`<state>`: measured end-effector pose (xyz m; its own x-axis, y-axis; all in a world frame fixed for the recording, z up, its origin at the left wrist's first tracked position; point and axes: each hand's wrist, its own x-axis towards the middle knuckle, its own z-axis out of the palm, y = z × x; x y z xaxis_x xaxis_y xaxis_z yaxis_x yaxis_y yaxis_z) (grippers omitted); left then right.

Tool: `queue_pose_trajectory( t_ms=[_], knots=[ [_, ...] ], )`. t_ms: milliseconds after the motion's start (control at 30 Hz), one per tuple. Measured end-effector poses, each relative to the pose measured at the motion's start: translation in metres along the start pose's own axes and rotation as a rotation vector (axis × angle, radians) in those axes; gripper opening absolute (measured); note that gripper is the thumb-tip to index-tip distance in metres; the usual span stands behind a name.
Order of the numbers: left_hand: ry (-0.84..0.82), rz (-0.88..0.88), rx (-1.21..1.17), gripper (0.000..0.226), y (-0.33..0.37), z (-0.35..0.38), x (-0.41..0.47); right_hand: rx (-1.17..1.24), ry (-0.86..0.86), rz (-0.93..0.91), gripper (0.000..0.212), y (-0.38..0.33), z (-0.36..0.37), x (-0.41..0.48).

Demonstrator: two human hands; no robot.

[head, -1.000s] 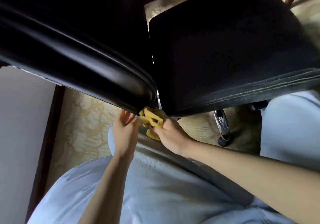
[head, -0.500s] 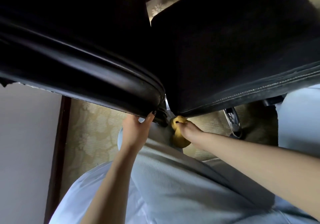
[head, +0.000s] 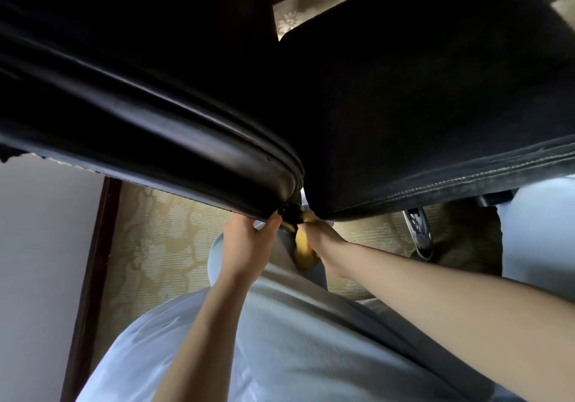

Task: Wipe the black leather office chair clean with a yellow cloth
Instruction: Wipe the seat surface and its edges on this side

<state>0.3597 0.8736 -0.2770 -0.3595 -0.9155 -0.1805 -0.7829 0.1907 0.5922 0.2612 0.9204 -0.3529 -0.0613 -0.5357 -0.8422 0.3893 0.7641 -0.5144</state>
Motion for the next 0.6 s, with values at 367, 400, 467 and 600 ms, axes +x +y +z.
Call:
queue_pose_trajectory(
  t_ms=[367, 400, 467, 600],
  knots=[
    [0.000, -0.057, 0.043, 0.013, 0.009, -0.003, -0.001, 0.125, -0.129, -0.262, 0.030, 0.000, -0.020, -0.036],
    [-0.004, -0.054, 0.038, 0.011, 0.010, -0.004, -0.001, 0.140, -0.124, -0.261, 0.033, 0.001, -0.025, -0.038],
    [-0.006, -0.061, 0.031, 0.006, 0.013, -0.004, -0.002, 0.203, -0.075, -0.245, 0.023, 0.001, -0.038, -0.046],
    [0.020, -0.088, 0.009, 0.003, 0.013, -0.002, -0.002, 0.382, 0.014, -0.338, 0.018, -0.009, -0.056, -0.064]
  ],
)
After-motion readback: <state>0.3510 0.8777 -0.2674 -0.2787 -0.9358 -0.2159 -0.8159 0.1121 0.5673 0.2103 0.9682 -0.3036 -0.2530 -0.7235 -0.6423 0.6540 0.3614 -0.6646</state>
